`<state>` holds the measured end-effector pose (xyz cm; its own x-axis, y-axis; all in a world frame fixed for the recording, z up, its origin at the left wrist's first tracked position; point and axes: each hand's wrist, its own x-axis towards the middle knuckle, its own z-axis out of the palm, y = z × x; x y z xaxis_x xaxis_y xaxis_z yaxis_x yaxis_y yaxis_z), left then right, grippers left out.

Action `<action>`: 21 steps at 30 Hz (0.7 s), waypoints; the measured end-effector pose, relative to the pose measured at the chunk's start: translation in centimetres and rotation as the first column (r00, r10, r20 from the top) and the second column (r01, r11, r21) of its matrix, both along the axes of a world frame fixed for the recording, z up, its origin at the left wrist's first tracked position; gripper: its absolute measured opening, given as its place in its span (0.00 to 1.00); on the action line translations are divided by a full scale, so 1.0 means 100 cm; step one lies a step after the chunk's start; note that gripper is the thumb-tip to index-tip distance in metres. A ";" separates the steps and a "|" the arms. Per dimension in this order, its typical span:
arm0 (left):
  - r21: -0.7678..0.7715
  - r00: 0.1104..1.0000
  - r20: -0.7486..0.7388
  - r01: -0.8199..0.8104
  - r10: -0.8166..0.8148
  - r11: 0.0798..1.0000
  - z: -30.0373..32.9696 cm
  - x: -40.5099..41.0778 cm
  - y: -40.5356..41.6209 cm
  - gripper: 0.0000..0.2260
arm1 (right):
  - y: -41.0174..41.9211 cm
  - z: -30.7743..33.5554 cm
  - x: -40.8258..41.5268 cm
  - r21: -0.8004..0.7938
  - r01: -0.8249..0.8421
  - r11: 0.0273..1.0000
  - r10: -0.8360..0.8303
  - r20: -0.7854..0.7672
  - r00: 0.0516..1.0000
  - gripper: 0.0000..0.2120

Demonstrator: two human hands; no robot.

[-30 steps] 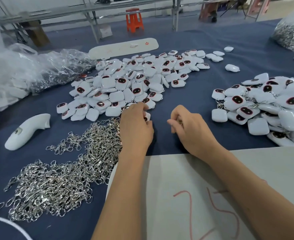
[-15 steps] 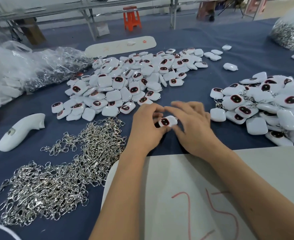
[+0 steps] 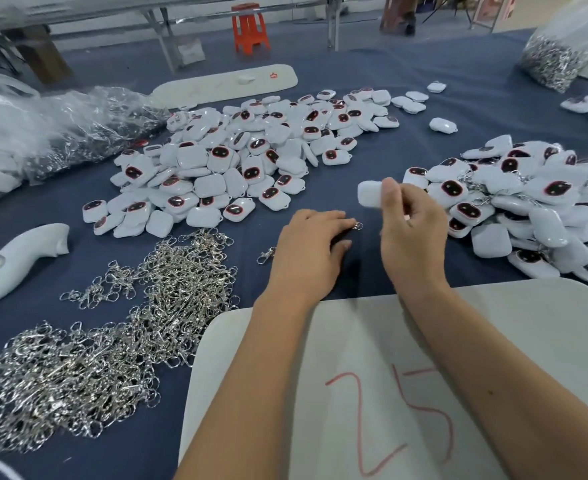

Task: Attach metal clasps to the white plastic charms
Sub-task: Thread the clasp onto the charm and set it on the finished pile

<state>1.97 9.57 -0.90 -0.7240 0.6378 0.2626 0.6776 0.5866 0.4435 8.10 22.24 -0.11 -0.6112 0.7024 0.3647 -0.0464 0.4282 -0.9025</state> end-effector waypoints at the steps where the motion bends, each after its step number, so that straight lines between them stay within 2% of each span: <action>1: 0.030 1.000 0.004 -0.025 0.025 0.999 0.001 0.000 0.000 0.11 | -0.001 0.002 0.000 -0.085 -0.002 0.996 0.001 -0.003 1.000 0.21; 4: 0.081 0.996 0.039 -0.079 0.076 0.994 0.002 0.000 0.001 0.03 | -0.001 0.004 0.002 -0.232 -0.006 0.973 -0.003 -0.039 0.999 0.25; 7: 0.111 0.994 0.061 -0.099 0.092 0.989 0.001 0.005 0.004 0.07 | 0.002 0.001 0.001 -0.210 0.007 0.978 -0.007 -0.001 1.000 0.23; 9: 0.054 0.996 0.033 -0.082 0.081 0.995 0.000 0.010 0.007 0.16 | 0.005 -0.001 -0.001 -0.249 0.025 0.968 -0.013 0.049 0.999 0.20; 10: 0.015 0.997 0.015 -0.072 0.072 0.997 -0.001 0.012 0.008 0.18 | 0.006 -0.002 -0.002 -0.263 0.048 0.964 -0.026 0.088 0.996 0.19; 12: 0.006 0.997 0.013 -0.070 0.070 0.998 -0.001 0.015 0.010 0.14 | 0.009 -0.005 -0.003 -0.241 0.079 0.967 -0.052 0.116 0.992 0.18; 14: 0.060 0.994 0.044 -0.099 0.096 0.993 0.001 0.013 0.010 0.06 | 0.008 -0.007 -0.003 -0.220 0.072 0.973 -0.050 0.103 0.993 0.17; 17: 0.086 0.990 0.062 -0.134 0.129 0.987 0.004 0.013 0.010 0.05 | 0.009 -0.009 -0.002 -0.293 0.002 0.956 -0.004 -0.005 1.000 0.15; 19: 0.125 0.984 0.099 -0.161 0.149 0.979 0.003 0.013 0.009 0.06 | 0.010 -0.009 -0.002 -0.223 -0.021 0.975 0.026 0.021 0.999 0.11; 21: 0.230 0.969 0.185 -0.203 0.162 0.952 0.003 0.012 0.007 0.06 | 0.011 -0.009 -0.002 -0.139 -0.085 0.987 0.098 0.085 0.992 0.09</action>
<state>3.18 10.30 -0.63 -0.8677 0.4211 0.2642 0.4764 0.5524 0.6841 7.87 23.33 -1.00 -0.7014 0.6810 0.2102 0.0056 0.3001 -0.9539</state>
